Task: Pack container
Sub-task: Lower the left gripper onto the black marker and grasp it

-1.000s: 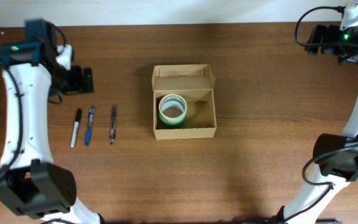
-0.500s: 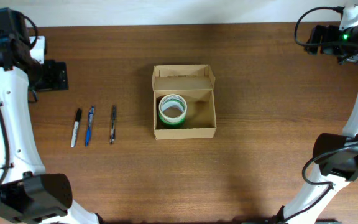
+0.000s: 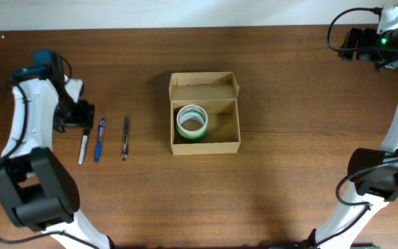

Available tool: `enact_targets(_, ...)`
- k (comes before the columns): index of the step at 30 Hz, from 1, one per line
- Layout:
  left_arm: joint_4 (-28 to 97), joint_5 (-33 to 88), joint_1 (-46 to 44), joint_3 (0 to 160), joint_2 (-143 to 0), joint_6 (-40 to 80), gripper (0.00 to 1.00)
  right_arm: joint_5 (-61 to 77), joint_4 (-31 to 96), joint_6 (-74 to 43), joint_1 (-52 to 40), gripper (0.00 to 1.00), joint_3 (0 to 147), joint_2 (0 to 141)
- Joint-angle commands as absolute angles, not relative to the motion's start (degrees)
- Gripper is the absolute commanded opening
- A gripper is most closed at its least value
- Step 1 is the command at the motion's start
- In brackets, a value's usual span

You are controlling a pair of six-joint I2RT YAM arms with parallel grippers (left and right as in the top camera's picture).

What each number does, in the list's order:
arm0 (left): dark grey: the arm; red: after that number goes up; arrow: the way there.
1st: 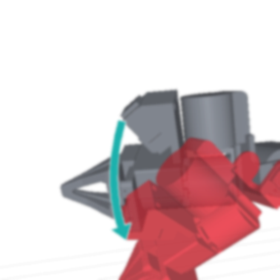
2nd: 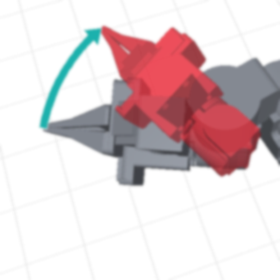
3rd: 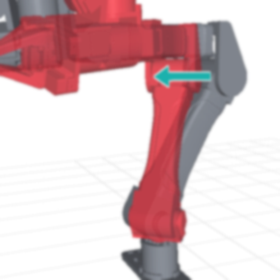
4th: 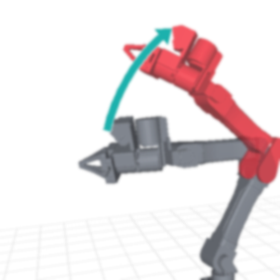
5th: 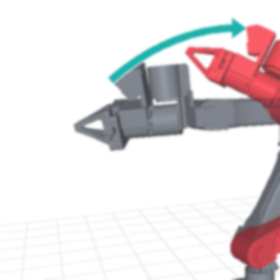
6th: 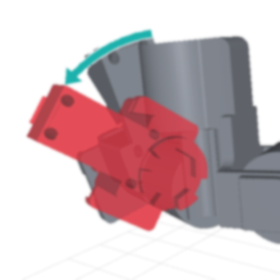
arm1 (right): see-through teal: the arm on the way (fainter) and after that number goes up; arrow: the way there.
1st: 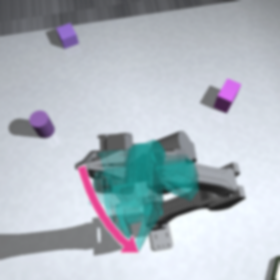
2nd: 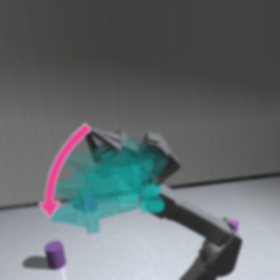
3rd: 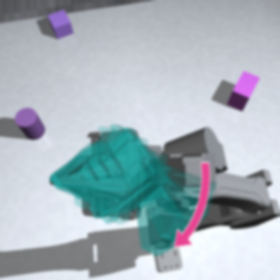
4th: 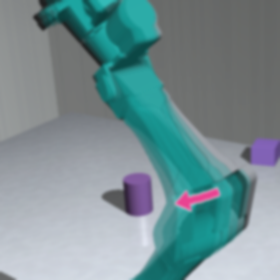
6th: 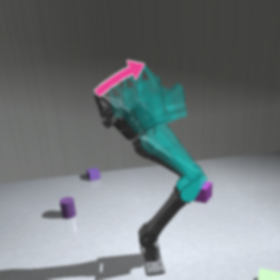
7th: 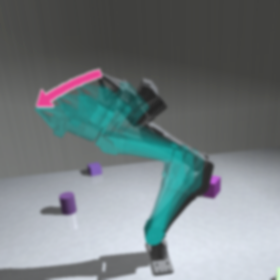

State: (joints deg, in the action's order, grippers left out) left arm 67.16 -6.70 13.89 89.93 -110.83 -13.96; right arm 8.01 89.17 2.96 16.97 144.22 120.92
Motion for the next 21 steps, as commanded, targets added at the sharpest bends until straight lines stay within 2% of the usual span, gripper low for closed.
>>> enact_targets(1,65.89,-7.44,14.04,86.28,-113.82,-14.66,0.8,8.34,89.17,2.5,17.28,0.99,144.53,120.77)
enact_targets(5,64.31,-7.51,14.04,84.66,-116.46,-14.61,0.76,8.34,89.17,2.5,17.28,0.99,144.53,120.77)
enact_targets(19,60.71,-7.55,14.06,84.47,-118.26,-13.8,0.75,8.34,89.17,2.5,17.28,0.99,144.55,120.77)
enact_targets(21,60.05,-7.81,14.33,84.47,-118.28,-13.8,0.7,8.34,89.17,2.5,17.28,0.99,144.55,120.77)
